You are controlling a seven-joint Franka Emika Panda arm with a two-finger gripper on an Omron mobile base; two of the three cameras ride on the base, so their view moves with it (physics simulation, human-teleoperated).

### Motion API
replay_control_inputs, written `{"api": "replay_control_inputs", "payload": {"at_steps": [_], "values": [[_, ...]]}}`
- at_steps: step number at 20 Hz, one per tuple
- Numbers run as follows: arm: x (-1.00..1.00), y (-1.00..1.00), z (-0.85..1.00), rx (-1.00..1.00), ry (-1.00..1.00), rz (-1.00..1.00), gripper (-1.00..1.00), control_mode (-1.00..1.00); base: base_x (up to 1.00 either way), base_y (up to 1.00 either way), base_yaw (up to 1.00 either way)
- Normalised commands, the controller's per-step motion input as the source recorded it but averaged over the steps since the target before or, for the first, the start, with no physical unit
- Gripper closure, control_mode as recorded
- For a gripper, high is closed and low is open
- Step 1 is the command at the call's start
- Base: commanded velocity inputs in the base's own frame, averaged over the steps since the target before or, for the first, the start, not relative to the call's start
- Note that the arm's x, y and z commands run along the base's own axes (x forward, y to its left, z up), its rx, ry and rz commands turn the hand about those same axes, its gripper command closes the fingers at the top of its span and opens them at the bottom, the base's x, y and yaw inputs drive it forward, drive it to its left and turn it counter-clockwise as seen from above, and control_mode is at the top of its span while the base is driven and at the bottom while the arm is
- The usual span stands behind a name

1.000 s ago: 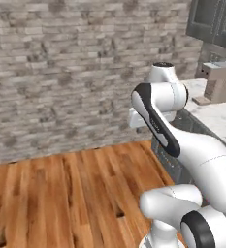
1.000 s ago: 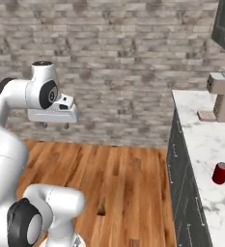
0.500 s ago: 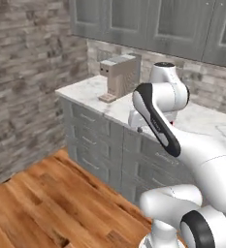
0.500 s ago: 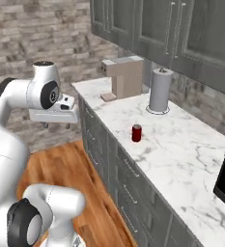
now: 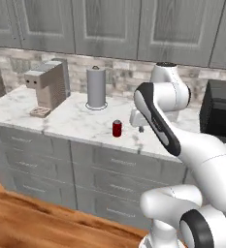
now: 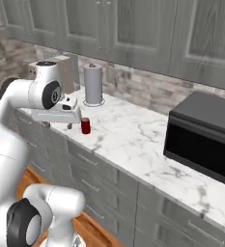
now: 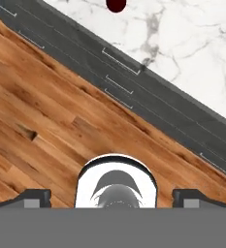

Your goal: Move the drinks to the dining counter.

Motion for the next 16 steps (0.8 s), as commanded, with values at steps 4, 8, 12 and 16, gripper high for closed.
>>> {"api": "replay_control_inputs", "payload": {"at_steps": [4, 8, 12, 16], "values": [[0.0, 0.0, 0.0, 0.0, 0.0, 0.0, -1.0, 1.0, 0.25, 0.23, -0.65], [0.0, 0.0, 0.0, 0.0, 0.0, 0.0, -1.0, 1.0, 0.31, 0.42, -0.6], [0.0, 0.0, 0.0, 0.0, 0.0, 0.0, -1.0, 1.0, 0.38, 0.71, -0.51], [0.0, 0.0, 0.0, 0.0, 0.0, 0.0, -1.0, 1.0, 0.29, 0.83, -0.42]]}}
